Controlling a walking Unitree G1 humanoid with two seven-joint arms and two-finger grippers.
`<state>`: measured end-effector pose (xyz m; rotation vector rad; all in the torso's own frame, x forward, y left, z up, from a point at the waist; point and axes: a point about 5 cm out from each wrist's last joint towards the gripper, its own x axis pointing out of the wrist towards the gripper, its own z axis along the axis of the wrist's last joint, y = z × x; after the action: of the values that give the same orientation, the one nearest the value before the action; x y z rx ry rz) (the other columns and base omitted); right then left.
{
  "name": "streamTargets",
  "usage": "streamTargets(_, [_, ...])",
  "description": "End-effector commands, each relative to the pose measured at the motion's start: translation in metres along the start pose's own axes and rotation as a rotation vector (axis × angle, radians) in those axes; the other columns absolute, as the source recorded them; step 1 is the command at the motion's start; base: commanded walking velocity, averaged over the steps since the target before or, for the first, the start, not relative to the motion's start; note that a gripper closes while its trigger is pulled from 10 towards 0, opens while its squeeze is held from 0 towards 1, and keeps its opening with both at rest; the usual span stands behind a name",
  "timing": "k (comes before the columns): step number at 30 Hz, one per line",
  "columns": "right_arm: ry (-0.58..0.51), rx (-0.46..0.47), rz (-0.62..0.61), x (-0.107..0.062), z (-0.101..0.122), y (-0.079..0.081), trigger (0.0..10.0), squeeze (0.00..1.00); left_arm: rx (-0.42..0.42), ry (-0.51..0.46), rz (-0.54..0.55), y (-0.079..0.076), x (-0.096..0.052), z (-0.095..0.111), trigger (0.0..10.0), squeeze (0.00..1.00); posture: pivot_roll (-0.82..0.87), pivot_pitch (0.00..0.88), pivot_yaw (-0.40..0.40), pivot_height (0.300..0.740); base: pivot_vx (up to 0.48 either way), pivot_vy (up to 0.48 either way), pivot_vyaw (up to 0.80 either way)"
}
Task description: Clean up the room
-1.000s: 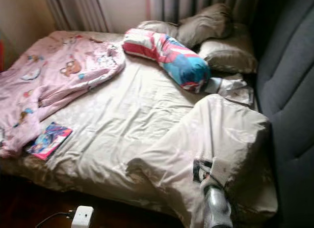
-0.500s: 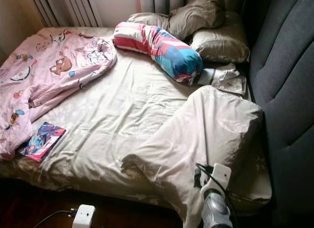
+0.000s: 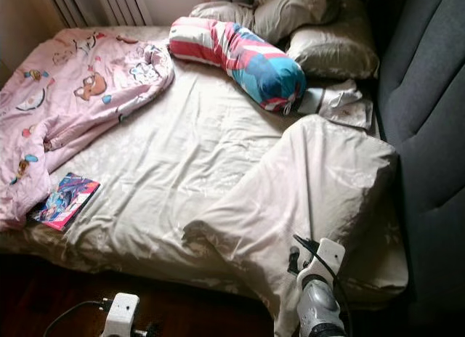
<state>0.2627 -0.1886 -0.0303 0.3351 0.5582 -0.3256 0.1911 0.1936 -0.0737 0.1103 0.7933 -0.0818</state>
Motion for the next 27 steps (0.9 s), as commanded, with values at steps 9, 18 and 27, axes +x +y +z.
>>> streamTargets(9, [0.070,0.029,-0.036,-0.005,-0.019,-0.007,10.0,0.00,0.068,-0.052,-0.020,0.009,0.001,0.012,10.0,0.00,0.09,0.260,0.113,0.740,0.000,0.000,0.00])
streamTargets(18, [0.152,0.043,-0.059,-0.011,-0.036,-0.015,10.0,0.00,0.117,-0.080,-0.034,0.019,-0.004,0.010,10.0,0.00,0.11,0.296,0.140,0.740,0.000,0.000,0.00])
streamTargets(27, [0.191,0.090,-0.007,-0.018,-0.051,-0.011,10.0,0.00,0.185,-0.179,-0.070,0.021,-0.008,0.020,10.0,0.00,0.15,0.351,0.178,0.740,0.000,0.000,0.00])
